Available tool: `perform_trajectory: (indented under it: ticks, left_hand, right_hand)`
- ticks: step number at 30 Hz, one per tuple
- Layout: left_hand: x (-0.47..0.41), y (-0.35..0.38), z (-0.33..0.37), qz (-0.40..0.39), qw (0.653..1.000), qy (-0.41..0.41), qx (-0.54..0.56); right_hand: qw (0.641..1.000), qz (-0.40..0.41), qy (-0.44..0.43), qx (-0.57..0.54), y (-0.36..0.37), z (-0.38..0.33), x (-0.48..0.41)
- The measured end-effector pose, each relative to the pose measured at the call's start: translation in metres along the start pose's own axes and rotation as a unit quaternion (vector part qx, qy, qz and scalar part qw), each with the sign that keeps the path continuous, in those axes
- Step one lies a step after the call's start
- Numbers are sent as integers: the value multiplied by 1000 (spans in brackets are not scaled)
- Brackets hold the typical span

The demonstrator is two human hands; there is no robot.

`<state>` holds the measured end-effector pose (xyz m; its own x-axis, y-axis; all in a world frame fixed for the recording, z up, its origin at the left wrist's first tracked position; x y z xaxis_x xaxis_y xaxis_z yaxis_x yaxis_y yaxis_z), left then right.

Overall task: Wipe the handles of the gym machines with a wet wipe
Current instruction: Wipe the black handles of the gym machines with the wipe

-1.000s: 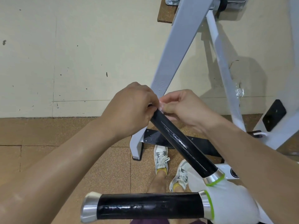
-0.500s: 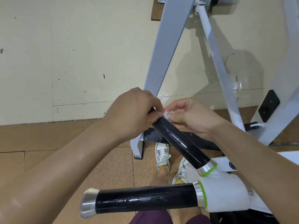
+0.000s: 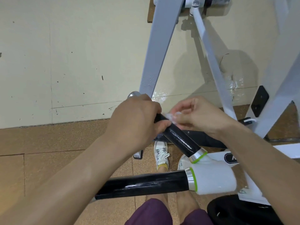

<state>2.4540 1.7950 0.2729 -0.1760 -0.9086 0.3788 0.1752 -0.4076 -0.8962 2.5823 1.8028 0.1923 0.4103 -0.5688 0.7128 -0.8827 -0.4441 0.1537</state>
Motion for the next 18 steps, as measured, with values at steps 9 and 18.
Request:
perform_trajectory:
  ticks: [9, 18]
  left_hand:
    - [27, 8, 23, 40, 997, -26, 57]
    - [37, 16, 41, 61, 996, -48, 52]
  right_hand:
    - [1000, -14, 0, -21, -8, 5, 11]
    - [996, -65, -22, 51, -18, 10, 34]
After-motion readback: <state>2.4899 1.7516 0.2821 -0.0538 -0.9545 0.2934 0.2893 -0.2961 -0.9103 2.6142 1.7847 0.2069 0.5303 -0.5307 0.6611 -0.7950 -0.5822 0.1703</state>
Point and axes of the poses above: each hand's wrist, its own x-axis away from the middle knuckle, its own y-axis out of the palm, z = x × y, the point moved 7 cm from there along -x, towards the middle knuckle, and after that the axes turned 1 degree about -x, right-handed, at the moved point
